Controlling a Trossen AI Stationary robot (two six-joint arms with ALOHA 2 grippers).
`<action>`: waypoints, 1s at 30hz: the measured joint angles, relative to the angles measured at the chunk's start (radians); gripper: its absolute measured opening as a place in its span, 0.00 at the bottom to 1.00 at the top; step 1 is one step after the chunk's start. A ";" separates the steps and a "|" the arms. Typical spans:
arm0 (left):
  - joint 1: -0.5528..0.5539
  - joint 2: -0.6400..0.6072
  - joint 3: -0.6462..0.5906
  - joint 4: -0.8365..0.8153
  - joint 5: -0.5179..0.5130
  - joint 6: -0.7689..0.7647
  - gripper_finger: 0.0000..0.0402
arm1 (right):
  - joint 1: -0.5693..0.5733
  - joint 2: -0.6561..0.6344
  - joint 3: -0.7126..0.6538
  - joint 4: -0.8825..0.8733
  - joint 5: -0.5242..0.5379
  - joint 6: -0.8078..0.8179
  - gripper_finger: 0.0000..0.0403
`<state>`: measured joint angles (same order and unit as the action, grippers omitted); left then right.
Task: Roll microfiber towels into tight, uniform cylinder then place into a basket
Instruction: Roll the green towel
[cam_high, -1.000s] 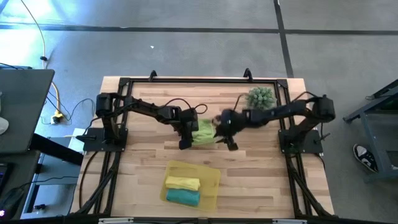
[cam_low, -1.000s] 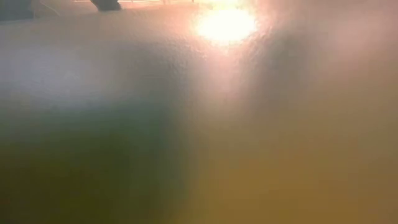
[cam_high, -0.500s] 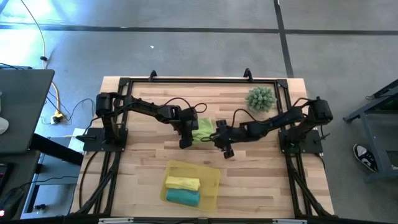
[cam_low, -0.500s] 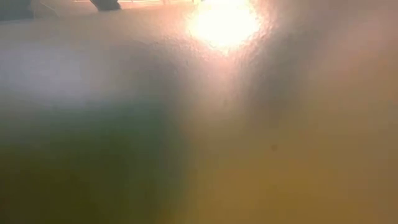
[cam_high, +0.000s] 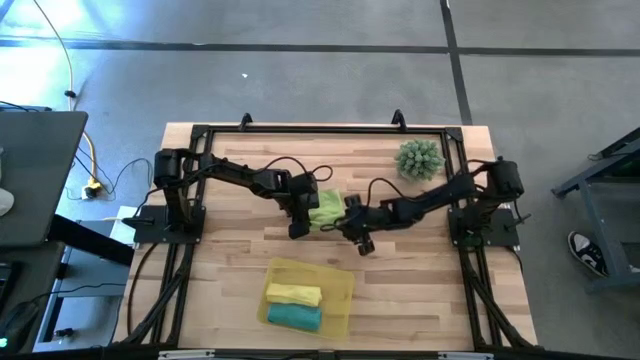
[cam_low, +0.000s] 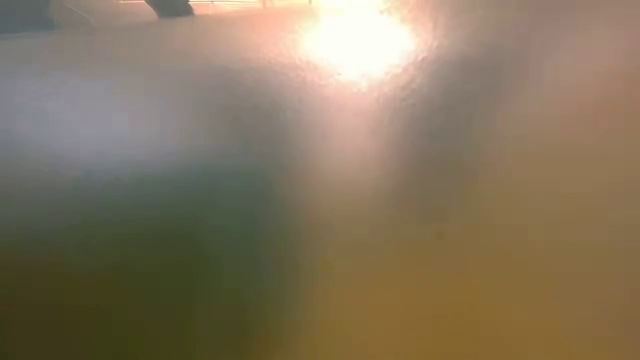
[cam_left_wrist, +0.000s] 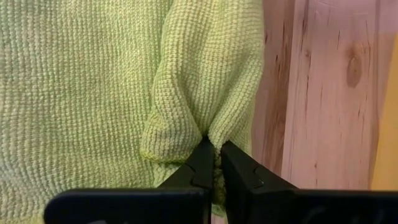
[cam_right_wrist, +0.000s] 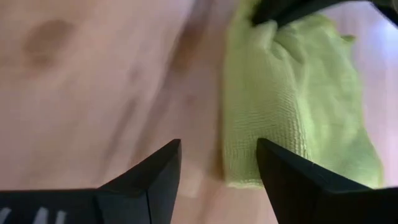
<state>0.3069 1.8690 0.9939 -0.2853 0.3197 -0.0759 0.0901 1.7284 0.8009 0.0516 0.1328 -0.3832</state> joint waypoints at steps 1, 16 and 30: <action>0.000 0.000 0.000 0.001 0.000 0.000 0.01 | -0.006 0.009 0.000 0.015 0.017 0.000 0.50; 0.000 0.000 0.000 0.001 0.000 0.016 0.01 | -0.005 0.022 0.000 0.082 0.104 -0.134 0.50; 0.000 0.000 0.000 0.001 0.000 0.026 0.01 | 0.090 0.020 0.000 0.079 0.187 -0.160 0.50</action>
<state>0.3073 1.8690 0.9939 -0.2844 0.3196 -0.0494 0.1805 1.7484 0.8009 0.1307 0.3199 -0.5430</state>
